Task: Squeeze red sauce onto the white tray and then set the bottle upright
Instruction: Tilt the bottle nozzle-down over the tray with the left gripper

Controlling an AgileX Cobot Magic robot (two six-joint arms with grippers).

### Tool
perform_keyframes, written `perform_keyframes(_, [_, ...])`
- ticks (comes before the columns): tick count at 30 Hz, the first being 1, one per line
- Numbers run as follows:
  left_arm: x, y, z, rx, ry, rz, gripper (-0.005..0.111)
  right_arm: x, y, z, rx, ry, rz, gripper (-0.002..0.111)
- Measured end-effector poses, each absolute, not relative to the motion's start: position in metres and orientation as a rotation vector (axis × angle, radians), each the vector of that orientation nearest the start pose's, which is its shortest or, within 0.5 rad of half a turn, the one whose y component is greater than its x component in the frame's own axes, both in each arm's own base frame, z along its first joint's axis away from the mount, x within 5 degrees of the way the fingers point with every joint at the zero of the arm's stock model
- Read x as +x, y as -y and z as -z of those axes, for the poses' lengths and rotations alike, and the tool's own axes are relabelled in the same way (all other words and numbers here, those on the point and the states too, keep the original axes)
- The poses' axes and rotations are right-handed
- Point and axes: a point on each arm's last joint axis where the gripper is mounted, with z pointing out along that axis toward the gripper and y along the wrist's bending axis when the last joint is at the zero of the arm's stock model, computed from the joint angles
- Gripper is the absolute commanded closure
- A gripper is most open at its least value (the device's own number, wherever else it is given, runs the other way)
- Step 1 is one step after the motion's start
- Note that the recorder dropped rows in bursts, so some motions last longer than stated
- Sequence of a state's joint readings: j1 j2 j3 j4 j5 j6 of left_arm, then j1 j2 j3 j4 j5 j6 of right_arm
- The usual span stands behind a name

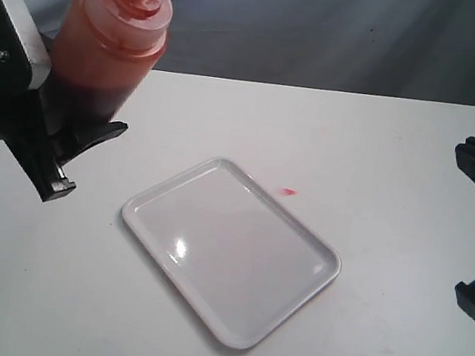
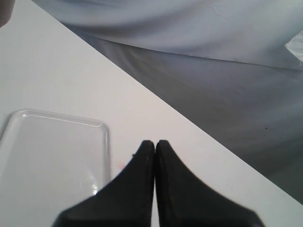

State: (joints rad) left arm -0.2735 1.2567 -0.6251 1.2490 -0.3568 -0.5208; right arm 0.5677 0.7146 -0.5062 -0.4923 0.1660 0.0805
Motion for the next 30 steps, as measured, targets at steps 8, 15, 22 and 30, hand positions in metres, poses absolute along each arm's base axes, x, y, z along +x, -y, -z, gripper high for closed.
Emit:
perform_keyframes(8, [0.2368, 0.0943, -0.2543, 1.119, -1.662, 0.016, 0.107, 0.1312, -0.0752, -0.3046, -0.81, -1.65, -0.043, 0.108])
perform_keyframes(15, [0.2375, 0.0922, -0.253, 1.124, -1.677, -0.015, 0.107, 0.1312, -0.0752, -0.3046, -0.81, -1.65, -0.043, 0.108])
perform_keyframes(22, [0.2371, 0.0922, -0.2523, 1.151, -1.669, -0.026, 0.107, 0.1312, -0.0752, -0.3046, -0.81, -1.65, -0.043, 0.108])
perform_keyframes(30, [0.2371, 0.0922, -0.2523, 1.163, -1.661, -0.035, 0.107, 0.1312, -0.0752, -0.3046, -0.81, -1.65, -0.043, 0.108])
